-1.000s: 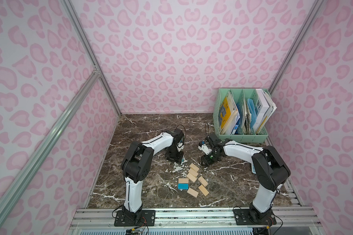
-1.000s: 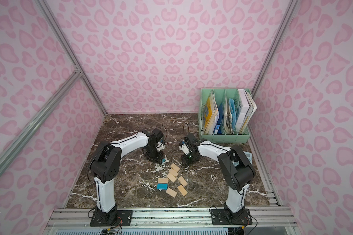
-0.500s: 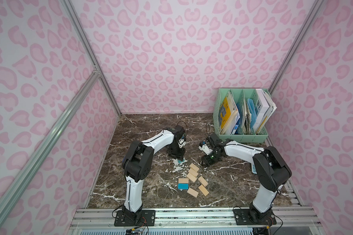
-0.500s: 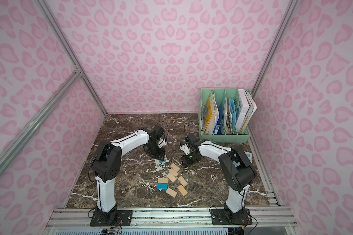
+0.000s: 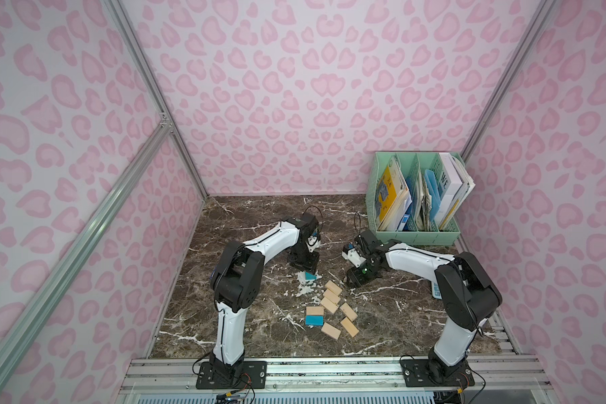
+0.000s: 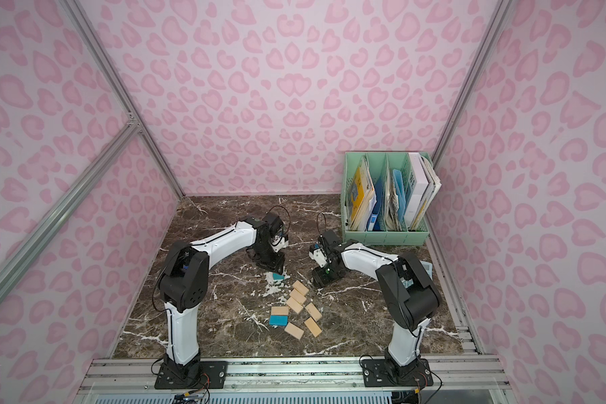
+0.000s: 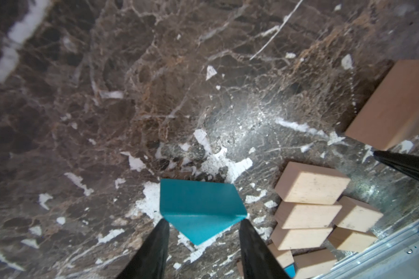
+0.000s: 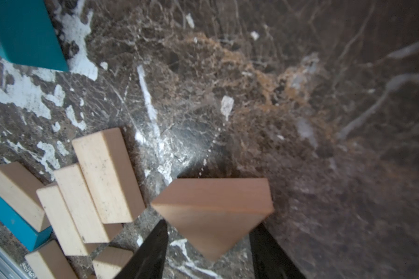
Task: Assemble a carrot with building blocks
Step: Move the building block to the center of the board.
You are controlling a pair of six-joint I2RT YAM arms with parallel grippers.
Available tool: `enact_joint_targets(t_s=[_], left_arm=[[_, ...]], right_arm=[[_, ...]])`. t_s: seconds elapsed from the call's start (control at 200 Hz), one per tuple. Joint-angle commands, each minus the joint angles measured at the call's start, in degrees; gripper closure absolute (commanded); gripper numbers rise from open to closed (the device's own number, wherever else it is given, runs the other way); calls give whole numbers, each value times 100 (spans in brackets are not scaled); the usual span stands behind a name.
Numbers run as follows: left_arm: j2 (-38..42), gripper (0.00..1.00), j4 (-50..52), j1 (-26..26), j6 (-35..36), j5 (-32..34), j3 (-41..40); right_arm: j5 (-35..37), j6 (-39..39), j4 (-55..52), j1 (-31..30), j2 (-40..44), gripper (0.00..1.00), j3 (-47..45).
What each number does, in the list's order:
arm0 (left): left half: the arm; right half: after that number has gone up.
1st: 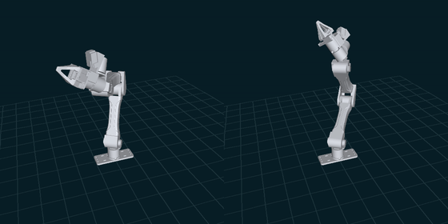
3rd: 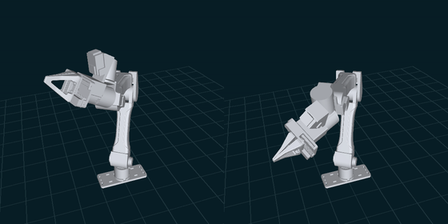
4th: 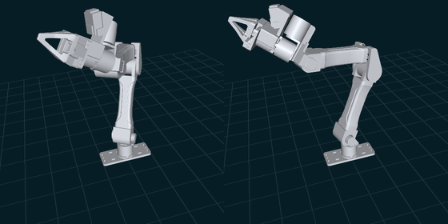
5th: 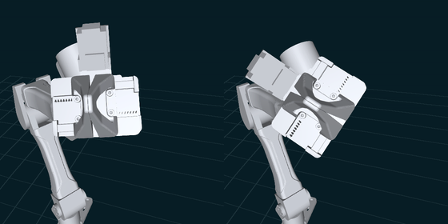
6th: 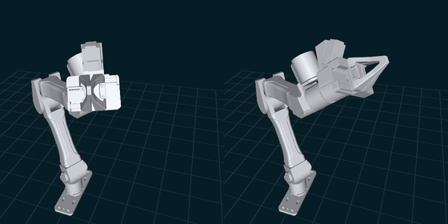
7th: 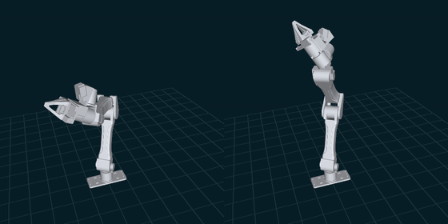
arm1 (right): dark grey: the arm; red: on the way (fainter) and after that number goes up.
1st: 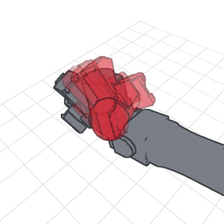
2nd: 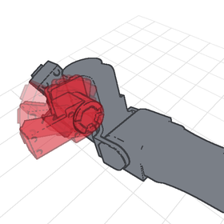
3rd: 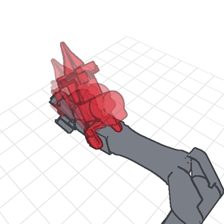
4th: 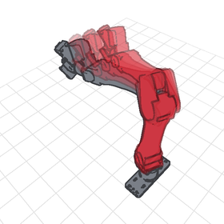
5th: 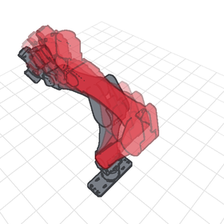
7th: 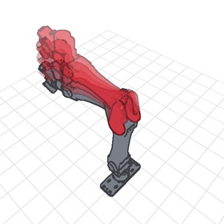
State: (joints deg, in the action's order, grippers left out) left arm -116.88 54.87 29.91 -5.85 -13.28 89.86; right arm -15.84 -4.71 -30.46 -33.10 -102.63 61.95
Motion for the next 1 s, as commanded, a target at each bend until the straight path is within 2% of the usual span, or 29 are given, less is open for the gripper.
enact_joint_targets(t_s=[0.0,0.456,0.751,0.831,0.921,0.996], left_arm=[[-60,51,111,-1,82,-107,73],[202,48,338,-3,89,-96,166],[793,47,52,-3,-65,-35,-575],[837,49,-74,-3,-95,-27,-887],[960,59,-279,-3,-123,74,-1178],[1096,59,-500,-3,-112,243,-1402]], right_arm=[[-25,-45,-60,1,-11,44,18],[151,-30,-73,5,-38,44,97],[172,68,-161,6,-169,46,152],[228,83,-162,5,-170,46,176],[277,90,-188,1,-195,47,214],[350,70,-198,7,-205,47,236]])
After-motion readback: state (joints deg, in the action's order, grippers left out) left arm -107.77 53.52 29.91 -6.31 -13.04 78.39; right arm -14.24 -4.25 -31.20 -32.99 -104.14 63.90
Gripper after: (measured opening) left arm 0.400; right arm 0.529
